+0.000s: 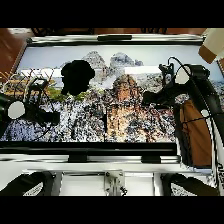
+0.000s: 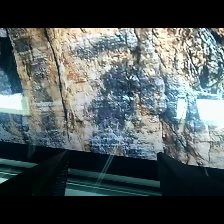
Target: Fold the shirts.
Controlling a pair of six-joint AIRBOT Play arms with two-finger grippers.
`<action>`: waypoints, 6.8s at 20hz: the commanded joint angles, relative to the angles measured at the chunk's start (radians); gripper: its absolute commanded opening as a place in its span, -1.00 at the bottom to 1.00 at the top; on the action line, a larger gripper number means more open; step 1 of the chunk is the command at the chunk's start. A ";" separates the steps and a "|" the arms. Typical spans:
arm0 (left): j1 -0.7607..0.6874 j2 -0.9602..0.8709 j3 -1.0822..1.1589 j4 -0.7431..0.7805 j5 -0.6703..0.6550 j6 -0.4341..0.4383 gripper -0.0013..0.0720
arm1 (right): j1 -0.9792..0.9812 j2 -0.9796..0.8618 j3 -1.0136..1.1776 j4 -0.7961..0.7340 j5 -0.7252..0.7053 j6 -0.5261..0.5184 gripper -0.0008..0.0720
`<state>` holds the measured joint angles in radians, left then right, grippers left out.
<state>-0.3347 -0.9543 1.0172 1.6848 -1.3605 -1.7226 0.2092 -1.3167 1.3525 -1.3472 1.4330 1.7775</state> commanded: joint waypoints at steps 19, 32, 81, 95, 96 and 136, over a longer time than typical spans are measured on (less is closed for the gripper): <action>0.093 -0.373 0.213 -0.068 0.184 -0.040 0.92 | 0.000 -0.001 0.001 0.006 -0.133 -0.003 0.80; 0.095 -0.343 0.166 -0.135 0.207 0.007 0.92 | 0.069 -0.001 0.001 -0.060 0.044 0.016 0.80; -0.156 0.077 0.303 -0.402 0.165 0.127 -0.88 | 0.111 0.588 -0.384 -0.031 0.063 0.021 0.80; -0.120 0.076 0.162 -0.262 0.073 0.127 -0.88 | 0.111 0.588 -0.954 0.328 -0.388 0.018 0.80; -0.120 0.073 0.162 -0.262 0.077 0.127 -0.88 | 0.111 0.588 -0.967 0.347 -0.396 0.017 0.80; -0.121 0.129 0.755 0.001 0.049 0.083 -0.88 | 0.378 0.555 0.300 -0.711 0.030 0.077 -0.77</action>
<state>-0.4557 -0.7967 1.9114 1.6142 -1.2118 -1.6356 0.5873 -0.6926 1.6779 -1.9011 1.2427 1.8717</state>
